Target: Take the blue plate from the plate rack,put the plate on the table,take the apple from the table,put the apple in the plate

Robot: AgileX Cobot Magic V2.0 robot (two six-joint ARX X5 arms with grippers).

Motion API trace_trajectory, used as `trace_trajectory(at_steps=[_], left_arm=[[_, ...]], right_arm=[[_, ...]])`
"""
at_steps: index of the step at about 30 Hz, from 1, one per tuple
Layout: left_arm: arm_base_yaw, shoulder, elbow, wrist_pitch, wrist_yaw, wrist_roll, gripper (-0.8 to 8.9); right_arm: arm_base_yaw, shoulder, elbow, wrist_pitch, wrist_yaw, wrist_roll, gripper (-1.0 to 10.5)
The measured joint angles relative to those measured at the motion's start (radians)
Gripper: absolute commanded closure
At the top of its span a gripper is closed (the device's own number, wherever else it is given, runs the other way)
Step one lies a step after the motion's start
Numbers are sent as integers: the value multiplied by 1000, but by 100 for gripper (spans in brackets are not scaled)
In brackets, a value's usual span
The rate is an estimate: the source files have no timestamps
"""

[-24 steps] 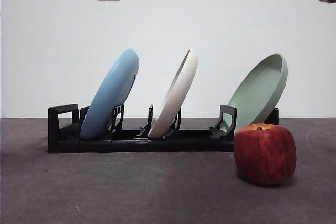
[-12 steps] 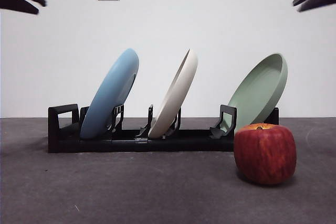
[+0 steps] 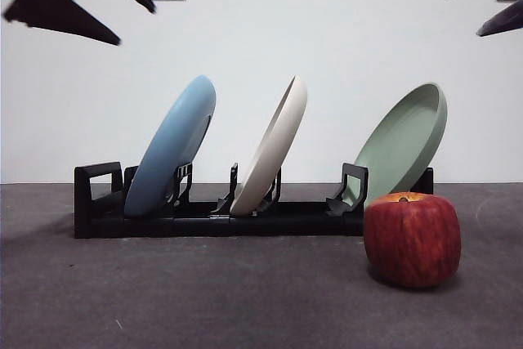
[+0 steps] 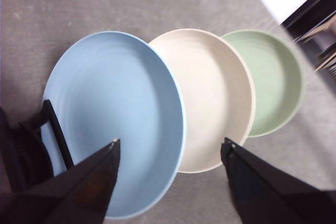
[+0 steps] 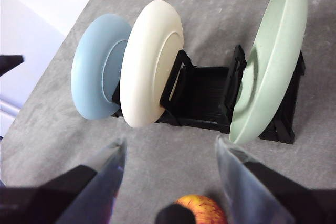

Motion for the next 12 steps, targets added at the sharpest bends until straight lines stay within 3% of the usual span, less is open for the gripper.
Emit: trace_trajectory(at_steps=[6,12], left_arm=[[-79,189,211,-119,-111,49,491],[-126,327,350,-172,-143,72,492]], right_arm=[[0,0,0,0,0,-6,662],[0,0,0,0,0,-6,662]])
